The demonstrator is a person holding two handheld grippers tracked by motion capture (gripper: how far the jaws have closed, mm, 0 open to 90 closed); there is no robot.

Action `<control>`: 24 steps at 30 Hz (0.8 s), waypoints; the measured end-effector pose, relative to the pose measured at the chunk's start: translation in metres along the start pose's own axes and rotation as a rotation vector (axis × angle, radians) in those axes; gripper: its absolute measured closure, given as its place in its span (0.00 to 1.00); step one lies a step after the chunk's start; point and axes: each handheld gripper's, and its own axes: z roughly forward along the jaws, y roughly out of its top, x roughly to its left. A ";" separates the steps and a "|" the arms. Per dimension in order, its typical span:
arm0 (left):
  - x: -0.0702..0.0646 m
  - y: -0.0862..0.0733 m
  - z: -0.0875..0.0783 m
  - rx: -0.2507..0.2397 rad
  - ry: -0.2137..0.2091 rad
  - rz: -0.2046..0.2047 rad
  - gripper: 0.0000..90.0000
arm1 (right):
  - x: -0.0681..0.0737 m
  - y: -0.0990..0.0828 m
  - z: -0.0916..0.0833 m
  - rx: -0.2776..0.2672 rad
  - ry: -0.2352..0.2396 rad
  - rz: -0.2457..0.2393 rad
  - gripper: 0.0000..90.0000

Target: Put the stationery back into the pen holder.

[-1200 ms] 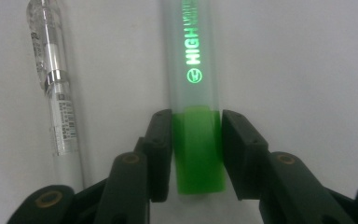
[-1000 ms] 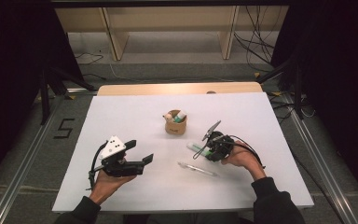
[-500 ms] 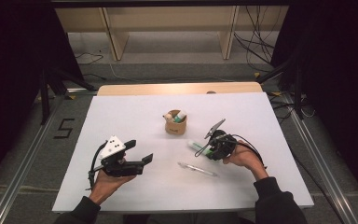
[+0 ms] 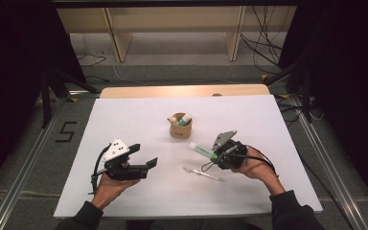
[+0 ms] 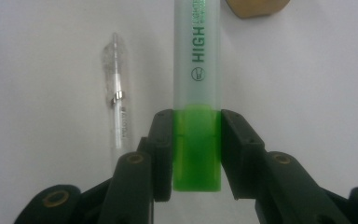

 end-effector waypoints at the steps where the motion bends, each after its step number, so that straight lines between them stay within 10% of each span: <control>1: 0.000 0.001 0.001 0.000 -0.005 -0.005 0.17 | 0.004 0.000 -0.003 -0.006 -0.018 -0.022 0.75; 24: -0.014 0.035 0.017 0.137 -0.104 0.083 0.17 | 0.073 0.002 -0.013 -0.113 -0.366 -0.492 0.75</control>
